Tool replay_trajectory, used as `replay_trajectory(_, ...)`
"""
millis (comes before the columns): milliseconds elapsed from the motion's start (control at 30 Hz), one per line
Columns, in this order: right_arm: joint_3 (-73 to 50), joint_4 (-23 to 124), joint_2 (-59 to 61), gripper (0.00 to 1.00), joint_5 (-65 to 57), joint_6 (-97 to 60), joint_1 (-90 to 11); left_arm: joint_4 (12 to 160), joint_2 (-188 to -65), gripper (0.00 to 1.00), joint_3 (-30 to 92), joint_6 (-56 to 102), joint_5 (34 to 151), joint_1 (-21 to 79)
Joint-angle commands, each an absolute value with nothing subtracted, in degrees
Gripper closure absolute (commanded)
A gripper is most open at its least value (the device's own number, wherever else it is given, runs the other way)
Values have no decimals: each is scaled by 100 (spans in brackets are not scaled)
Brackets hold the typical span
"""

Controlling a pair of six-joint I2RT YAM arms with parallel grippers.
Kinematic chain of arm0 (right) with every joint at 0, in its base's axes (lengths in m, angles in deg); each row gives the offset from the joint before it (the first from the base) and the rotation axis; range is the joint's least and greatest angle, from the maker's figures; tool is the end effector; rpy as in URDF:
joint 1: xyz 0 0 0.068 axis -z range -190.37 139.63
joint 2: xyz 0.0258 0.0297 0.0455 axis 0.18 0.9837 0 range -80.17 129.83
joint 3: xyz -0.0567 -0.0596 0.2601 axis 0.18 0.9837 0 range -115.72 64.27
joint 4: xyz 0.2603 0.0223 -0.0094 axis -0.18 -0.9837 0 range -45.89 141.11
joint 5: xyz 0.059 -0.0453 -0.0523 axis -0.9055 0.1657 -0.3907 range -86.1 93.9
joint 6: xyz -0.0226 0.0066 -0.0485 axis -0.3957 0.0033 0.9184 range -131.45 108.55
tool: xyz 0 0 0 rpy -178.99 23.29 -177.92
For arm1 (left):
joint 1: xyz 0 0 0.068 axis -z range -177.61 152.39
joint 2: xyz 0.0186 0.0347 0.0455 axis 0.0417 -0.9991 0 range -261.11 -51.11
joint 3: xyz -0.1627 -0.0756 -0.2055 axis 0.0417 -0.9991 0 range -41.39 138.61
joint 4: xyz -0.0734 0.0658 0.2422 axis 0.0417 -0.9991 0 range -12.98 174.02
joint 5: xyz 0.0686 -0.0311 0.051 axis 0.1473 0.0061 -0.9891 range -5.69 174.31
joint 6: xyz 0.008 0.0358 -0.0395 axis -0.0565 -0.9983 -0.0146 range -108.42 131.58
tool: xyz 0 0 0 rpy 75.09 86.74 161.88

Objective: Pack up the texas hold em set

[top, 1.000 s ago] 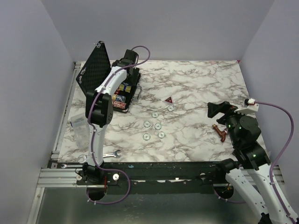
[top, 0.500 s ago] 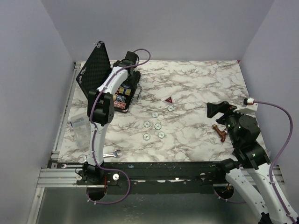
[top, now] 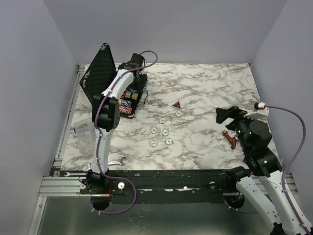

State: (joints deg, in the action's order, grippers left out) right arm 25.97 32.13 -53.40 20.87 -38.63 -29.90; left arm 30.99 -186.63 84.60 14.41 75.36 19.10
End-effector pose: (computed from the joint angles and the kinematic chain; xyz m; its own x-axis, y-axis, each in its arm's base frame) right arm 0.1162 0.0301 0.3262 -0.1300 0.4175 -0.8993 0.0140 0.9077 0.4193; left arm 0.4904 -0.1414 0.2202 -0.8596 0.2072 -0.4671 0.1732 0.9781 0.1153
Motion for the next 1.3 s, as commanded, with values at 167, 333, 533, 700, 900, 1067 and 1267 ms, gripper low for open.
replay_trajectory(167,2403,3255,-5303,0,1963,-3899,-2982,3093,-18563,33,8660,1422,7597,1813)
replay_trajectory(333,2354,3255,-5253,0,1928,-3891,-2987,3141,-18399,1,8599,1446,7634,1805)
replay_trajectory(533,2323,3243,-5239,0,1886,-3891,-2985,3059,-18163,4,8565,1693,7711,1808)
replay_trajectory(700,2355,3308,-5223,0,1850,-3928,-2983,3112,-17961,27,8372,2006,7961,1812)
replay_trajectory(900,2346,3309,-5139,0,1796,-3930,-2987,3029,-17752,30,8407,2534,8615,1833)
replay_trajectory(1067,2456,3289,-4994,0,1738,-3990,-2980,3513,-16989,12,7592,2927,9246,1980)
replay_trajectory(1267,2648,3359,-4593,0,1322,-4076,-2978,3803,-16302,9,6913,3009,9397,2488)
